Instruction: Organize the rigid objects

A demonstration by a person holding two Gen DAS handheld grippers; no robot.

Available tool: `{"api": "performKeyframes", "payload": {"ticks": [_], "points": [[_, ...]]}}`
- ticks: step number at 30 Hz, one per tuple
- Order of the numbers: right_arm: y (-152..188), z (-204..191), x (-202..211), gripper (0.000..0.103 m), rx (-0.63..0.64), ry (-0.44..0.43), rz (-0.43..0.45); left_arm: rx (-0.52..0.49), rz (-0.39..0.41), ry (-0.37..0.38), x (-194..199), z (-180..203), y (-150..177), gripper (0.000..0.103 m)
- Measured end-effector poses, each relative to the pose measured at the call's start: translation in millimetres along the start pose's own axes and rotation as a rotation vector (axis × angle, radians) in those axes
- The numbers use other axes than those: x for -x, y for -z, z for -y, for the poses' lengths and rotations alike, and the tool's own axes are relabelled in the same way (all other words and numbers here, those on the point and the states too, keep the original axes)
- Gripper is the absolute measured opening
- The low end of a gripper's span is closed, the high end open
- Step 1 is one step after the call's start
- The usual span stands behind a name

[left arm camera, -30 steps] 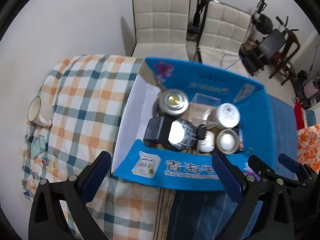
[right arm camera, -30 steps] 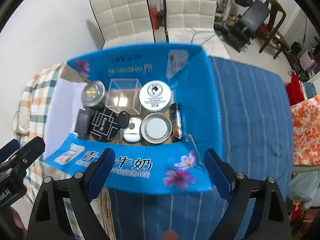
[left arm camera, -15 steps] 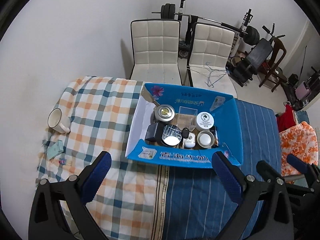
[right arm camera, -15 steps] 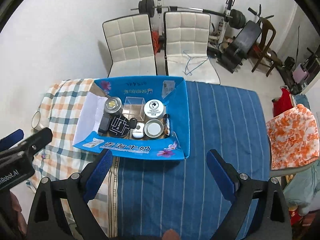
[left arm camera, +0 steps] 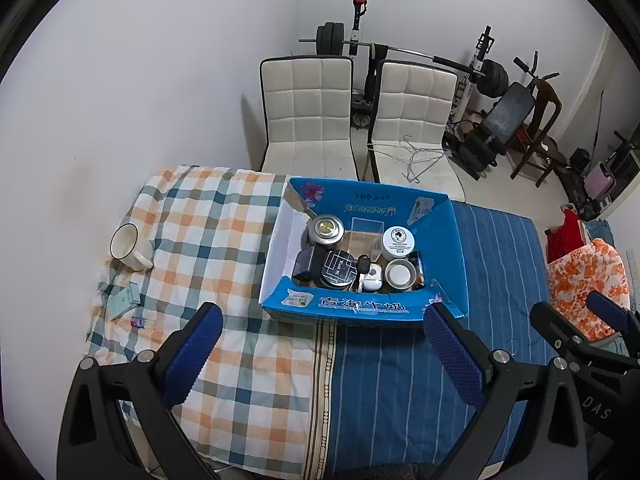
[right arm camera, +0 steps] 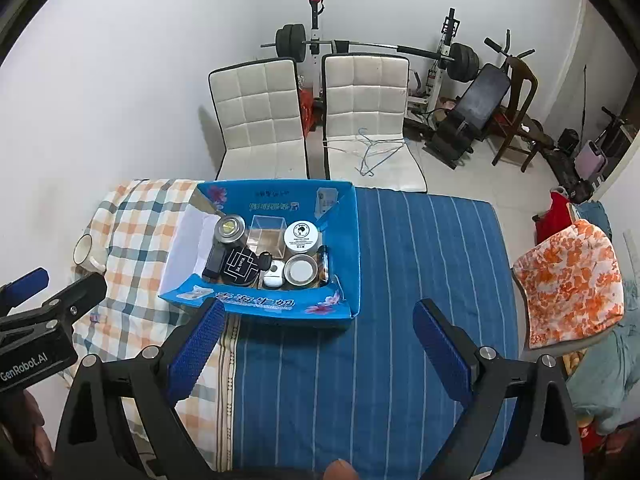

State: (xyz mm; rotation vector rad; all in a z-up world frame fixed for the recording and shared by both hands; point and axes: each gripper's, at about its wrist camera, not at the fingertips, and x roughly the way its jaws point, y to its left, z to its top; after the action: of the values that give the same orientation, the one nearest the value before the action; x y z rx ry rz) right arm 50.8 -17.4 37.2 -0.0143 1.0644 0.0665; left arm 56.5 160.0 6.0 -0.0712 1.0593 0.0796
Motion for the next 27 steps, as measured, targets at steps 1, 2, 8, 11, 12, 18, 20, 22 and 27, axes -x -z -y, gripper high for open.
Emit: {"api": "performKeyframes", "payload": {"ticks": [1, 2, 8, 11, 12, 18, 20, 22, 27], "points": [[0.2, -0.2, 1.5, 0.097, 0.002, 0.003, 0.002, -0.004, 0.001, -0.002, 0.1, 0.2, 0.6, 0.103], [0.1, 0.4, 2.5, 0.097, 0.002, 0.004, 0.004, -0.006, 0.002, -0.004, 0.7, 1.3, 1.2, 0.103], [0.5, 1.7, 5.8, 0.097, 0.002, 0.005, 0.009, -0.001, 0.001, -0.008, 2.7, 0.7, 4.7, 0.103], [0.5, 1.1, 6.3, 0.097, 0.006, 0.007, 0.006, 0.008, 0.004, -0.01, 4.5, -0.1, 6.4, 0.103], [0.0, 0.8, 5.3, 0.097, 0.001, 0.008, 0.007, 0.01, 0.006, -0.01, 4.6, -1.9, 6.5, 0.103], [4.3, 2.2, 6.6, 0.097, 0.013, 0.015, 0.009, 0.014, 0.005, -0.012, 5.0, -4.3, 5.6, 0.103], [5.5, 3.3, 7.1, 0.097, 0.011, 0.014, 0.008, 0.014, 0.005, -0.013, 5.7, -4.2, 5.7, 0.103], [7.4, 3.1, 8.5, 0.097, 0.019, 0.023, 0.015, 0.014, 0.007, -0.015, 5.5, -4.3, 5.8, 0.103], [9.1, 2.1, 10.5, 0.097, 0.023, 0.025, 0.021, 0.013, 0.011, -0.018, 6.0, -4.5, 6.1, 0.103]]}}
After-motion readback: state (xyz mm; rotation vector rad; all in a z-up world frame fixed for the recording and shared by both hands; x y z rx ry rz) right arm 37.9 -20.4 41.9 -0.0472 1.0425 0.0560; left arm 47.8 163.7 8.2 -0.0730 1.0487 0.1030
